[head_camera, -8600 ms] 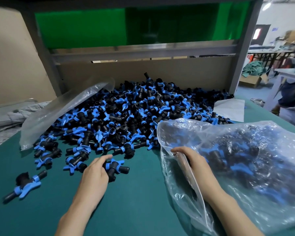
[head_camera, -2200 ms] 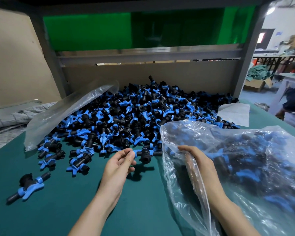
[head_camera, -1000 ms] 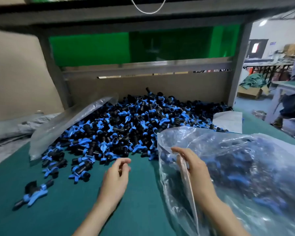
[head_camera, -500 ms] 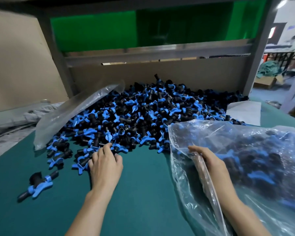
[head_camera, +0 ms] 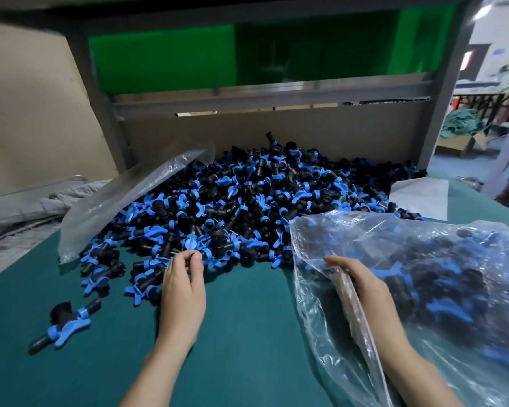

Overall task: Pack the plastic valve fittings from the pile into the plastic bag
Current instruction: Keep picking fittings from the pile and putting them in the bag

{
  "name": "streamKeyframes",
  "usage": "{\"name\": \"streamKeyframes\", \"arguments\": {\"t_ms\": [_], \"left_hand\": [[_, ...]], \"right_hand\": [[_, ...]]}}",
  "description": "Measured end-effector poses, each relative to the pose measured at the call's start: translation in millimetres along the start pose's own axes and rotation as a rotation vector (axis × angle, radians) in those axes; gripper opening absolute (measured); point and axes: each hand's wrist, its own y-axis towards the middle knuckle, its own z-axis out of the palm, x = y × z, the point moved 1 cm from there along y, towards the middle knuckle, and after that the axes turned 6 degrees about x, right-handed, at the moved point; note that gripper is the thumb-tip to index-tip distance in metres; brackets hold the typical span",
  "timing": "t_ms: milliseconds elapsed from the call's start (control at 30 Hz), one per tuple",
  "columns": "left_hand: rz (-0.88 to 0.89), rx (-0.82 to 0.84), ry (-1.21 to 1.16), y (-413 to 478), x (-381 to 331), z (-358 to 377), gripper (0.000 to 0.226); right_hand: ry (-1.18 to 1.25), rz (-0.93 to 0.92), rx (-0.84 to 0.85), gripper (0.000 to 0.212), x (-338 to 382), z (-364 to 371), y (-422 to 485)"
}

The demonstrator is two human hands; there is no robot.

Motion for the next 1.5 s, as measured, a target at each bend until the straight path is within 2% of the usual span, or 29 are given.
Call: {"name": "streamKeyframes", "arguments": {"t_ms": [133, 300, 433, 567, 633, 733, 833, 933, 1167, 1333, 1500], "left_hand": [[-0.035, 0.045, -0.157, -8, -13, 4, 0.023], [-0.269, 0.095, -0.474, -12, -22, 13, 0.040], [-0.460, 0.138, -0.868, -13, -29, 16, 0.036], [-0.572, 0.338, -1.290, -13, -36, 15, 0.025], [-0.587, 0.397, -1.364, -14, -37, 14, 0.022], [-0.605, 0.394, -1.416, -15, -37, 14, 0.025], [-0.584, 0.358, -1.363, -14, -35, 14, 0.023], [-0.514, 0.302, -1.210, -13, -33, 14, 0.016], [-0.334, 0.265, -0.865, -18, -36, 20, 0.024], [-0.043, 0.189, -0.372, -28, -37, 14, 0.027], [0.182, 0.137, -0.158, -34, -42, 14, 0.026]], "right_hand": [[0.003, -0.017, -0.002, 0.056, 0, 0, 0], [0.024, -0.009, 0.003, 0.052, -2, 0, 0], [0.046, -0.006, 0.004, 0.050, -1, 0, 0], [0.051, 0.001, 0.015, 0.049, 0, 0, 1], [0.055, 0.003, 0.014, 0.050, 0, 0, 1], [0.050, -0.003, 0.014, 0.051, 0, 0, 1], [0.053, -0.004, 0.013, 0.051, -1, 0, 1], [0.038, -0.013, 0.010, 0.050, -2, 1, 1], [0.007, -0.033, 0.004, 0.054, -3, 1, 1], [0.024, -0.023, 0.007, 0.052, -1, 0, 0], [0.009, -0.018, 0.006, 0.052, 1, 0, 0]]}}
